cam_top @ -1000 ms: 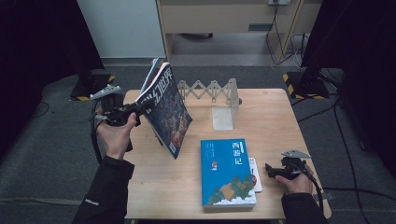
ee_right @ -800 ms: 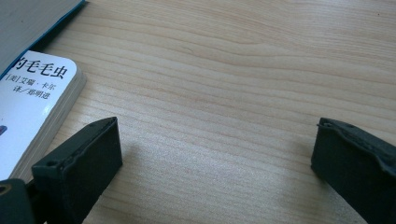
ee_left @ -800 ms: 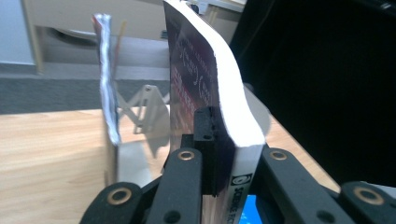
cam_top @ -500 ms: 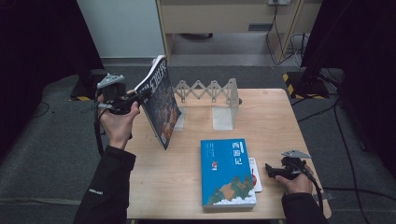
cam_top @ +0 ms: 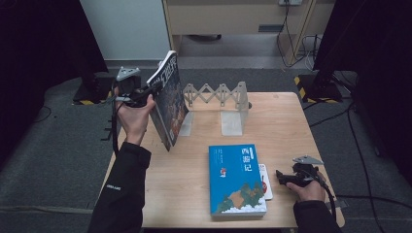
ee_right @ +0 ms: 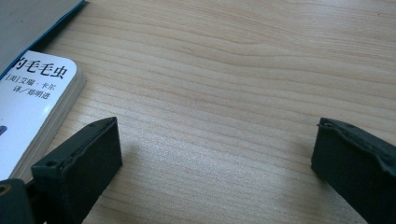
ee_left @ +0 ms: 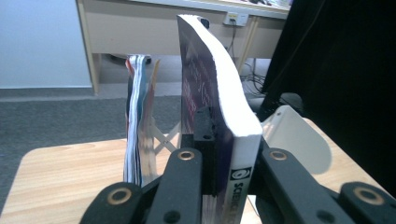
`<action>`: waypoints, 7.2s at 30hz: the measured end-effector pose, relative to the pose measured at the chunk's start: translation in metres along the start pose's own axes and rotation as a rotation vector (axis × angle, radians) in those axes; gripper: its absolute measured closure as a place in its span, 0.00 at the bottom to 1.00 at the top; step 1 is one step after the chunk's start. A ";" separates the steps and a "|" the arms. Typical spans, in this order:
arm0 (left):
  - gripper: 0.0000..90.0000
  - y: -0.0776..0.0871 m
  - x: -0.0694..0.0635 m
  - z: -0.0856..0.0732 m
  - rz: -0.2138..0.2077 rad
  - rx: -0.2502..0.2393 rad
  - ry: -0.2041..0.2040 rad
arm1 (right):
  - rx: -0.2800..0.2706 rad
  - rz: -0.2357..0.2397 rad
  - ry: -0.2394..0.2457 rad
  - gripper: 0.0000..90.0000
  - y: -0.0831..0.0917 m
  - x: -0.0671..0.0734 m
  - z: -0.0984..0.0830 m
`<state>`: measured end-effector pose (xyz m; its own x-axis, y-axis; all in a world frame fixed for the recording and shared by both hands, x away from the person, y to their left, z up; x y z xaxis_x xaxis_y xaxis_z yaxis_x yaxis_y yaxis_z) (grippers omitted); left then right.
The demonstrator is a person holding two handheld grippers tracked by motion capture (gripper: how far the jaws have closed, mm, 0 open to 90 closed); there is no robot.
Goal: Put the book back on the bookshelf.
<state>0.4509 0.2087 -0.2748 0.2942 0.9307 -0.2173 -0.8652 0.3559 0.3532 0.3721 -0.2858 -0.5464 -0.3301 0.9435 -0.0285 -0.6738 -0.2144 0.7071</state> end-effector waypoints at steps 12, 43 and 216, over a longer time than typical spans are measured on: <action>0.91 -0.029 -0.008 -0.006 0.036 -0.002 -0.012 | -0.001 -0.001 0.001 0.02 0.000 0.000 0.000; 0.91 -0.066 -0.008 -0.022 0.182 -0.040 -0.058 | -0.002 -0.002 0.003 0.02 0.000 0.000 0.000; 0.43 0.030 0.009 -0.107 -0.056 -0.124 -0.054 | 0.003 0.004 0.008 0.01 -0.001 0.000 0.001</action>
<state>0.3840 0.2184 -0.3639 0.3623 0.9140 -0.1827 -0.8893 0.3977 0.2259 0.3734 -0.2858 -0.5467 -0.3378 0.9407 -0.0313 -0.6703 -0.2171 0.7096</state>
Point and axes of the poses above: each handheld gripper's, and its own axes: y roughly backward along the jaws, z roughly out of its top, x roughly to its left, the point moved 1 cm from there along -y, roughly forward along the jaws, and after that the axes turned 3 degrees about y, right-handed, at the moved point
